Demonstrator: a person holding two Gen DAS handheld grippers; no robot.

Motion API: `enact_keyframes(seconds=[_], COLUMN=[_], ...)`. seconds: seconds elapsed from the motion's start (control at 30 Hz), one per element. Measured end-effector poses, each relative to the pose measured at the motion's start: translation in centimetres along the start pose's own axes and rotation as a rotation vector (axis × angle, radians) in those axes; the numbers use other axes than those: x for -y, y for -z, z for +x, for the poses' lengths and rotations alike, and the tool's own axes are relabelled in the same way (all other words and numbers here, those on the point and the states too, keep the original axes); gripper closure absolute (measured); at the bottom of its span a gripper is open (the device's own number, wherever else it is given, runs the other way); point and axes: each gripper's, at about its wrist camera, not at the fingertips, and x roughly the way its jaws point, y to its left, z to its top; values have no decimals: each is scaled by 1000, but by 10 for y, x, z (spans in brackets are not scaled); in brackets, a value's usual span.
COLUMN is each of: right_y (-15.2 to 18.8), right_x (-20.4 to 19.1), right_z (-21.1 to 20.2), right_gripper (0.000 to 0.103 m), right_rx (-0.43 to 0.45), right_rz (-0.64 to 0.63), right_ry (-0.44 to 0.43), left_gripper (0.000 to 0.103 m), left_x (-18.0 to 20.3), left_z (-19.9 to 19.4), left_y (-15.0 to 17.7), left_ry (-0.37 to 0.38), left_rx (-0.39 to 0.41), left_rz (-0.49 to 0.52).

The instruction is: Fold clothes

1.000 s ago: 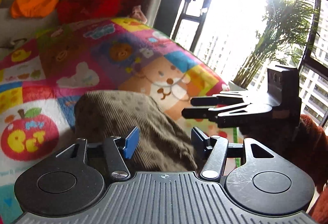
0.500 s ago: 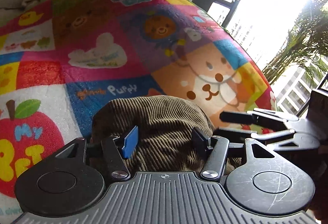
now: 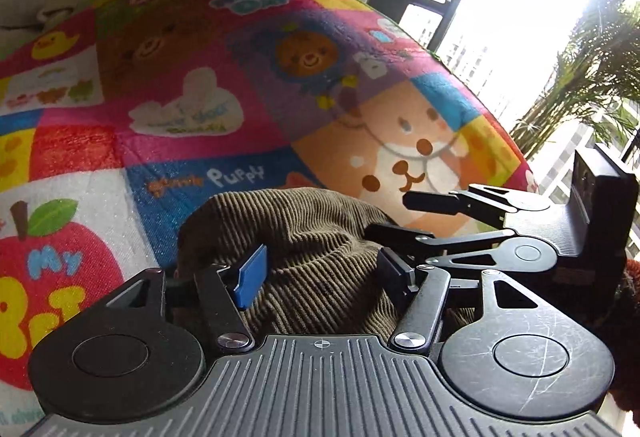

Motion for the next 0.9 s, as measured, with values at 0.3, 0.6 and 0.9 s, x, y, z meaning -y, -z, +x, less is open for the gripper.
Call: enact_keyframes(seconds=[0.3, 0.6, 0.9], right_y=[35, 47, 53], right_x=[-21, -27, -29], right_z=[-41, -30, -34], right_gripper=[32, 22, 22], right_rx=[-33, -76, -54], right_rz=[23, 61, 62], right_ry=[-191, -173, -159], left_gripper=[32, 20, 24], left_x=[4, 4, 13], left_z=[1, -48, -76], left_y=[-1, 35, 96], left_ry=[-10, -134, -162], left_rx=[-1, 22, -80], left_rz=[7, -75, -102])
